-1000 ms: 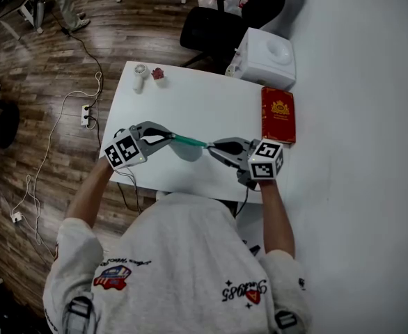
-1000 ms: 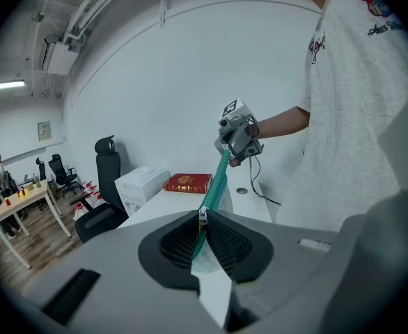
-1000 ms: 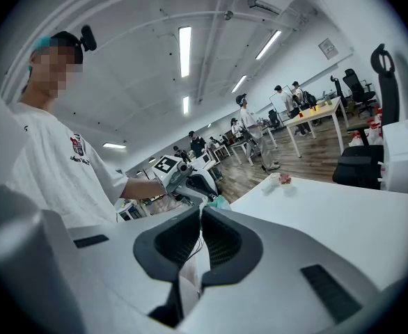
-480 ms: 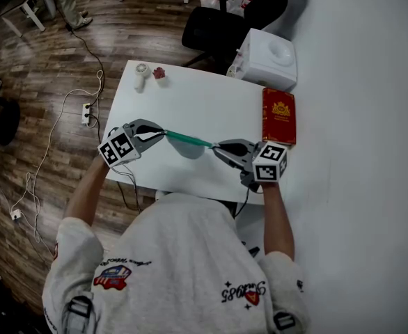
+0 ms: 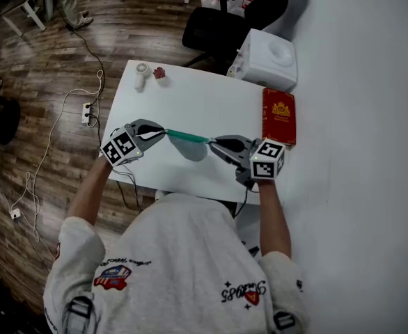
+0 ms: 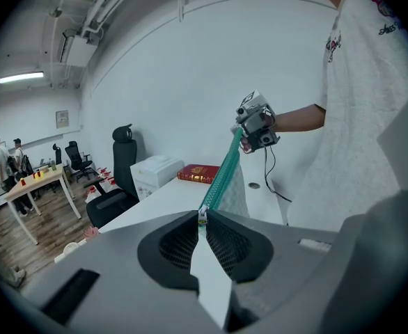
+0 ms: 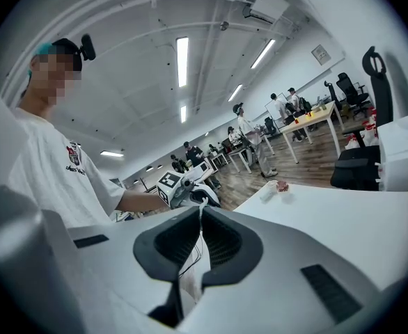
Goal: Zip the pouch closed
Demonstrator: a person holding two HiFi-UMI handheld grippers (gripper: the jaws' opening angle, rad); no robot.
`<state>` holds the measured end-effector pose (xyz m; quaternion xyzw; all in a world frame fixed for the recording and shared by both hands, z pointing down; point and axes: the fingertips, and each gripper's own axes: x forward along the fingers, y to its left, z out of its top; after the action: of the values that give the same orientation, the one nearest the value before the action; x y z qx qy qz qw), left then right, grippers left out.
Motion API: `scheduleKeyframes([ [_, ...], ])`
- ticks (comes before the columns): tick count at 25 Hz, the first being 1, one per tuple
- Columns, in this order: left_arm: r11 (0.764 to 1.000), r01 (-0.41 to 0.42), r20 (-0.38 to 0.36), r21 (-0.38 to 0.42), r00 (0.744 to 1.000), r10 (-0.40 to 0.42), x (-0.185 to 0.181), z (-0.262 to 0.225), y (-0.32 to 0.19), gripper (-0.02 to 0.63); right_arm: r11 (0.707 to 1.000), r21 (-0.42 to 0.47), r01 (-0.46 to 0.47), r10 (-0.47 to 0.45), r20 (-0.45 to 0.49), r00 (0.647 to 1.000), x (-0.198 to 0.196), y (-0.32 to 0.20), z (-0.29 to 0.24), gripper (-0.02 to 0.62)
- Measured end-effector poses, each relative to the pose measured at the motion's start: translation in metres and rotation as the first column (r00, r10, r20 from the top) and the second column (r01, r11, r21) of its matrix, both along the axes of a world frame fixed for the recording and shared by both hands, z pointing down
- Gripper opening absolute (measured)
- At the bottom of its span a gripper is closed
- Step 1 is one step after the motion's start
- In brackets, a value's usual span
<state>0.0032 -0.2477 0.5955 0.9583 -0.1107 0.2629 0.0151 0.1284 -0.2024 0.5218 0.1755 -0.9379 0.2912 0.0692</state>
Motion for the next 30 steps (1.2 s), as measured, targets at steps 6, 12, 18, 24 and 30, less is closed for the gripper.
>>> scheduleKeyframes([
  [6,0.991,0.056,-0.062,-0.120,0.996,-0.064,0.008,0.019,-0.006,0.029,1.000,0.022,-0.011,0.011,0.005,1.000,-0.012,-0.008,-0.007,0.018],
  [12,0.982,0.096,-0.082,-0.160,0.990,-0.110,0.015,0.029,-0.005,0.049,0.998,0.043,-0.045,0.045,0.002,0.999,-0.009,-0.017,-0.010,0.020],
  [18,0.969,0.181,-0.134,-0.170,0.970,-0.205,0.011,0.024,-0.014,0.052,0.993,0.033,-0.116,0.117,-0.022,0.993,0.000,-0.025,0.006,0.021],
  [24,0.952,0.241,-0.161,-0.187,0.949,-0.272,-0.002,0.021,-0.024,0.052,0.986,0.068,-0.151,0.153,-0.020,0.988,0.005,-0.034,-0.002,0.021],
  [30,0.926,0.325,-0.221,-0.194,0.905,-0.364,-0.017,0.005,-0.041,0.052,0.974,0.108,-0.198,0.205,-0.056,0.977,0.016,-0.045,-0.004,0.021],
])
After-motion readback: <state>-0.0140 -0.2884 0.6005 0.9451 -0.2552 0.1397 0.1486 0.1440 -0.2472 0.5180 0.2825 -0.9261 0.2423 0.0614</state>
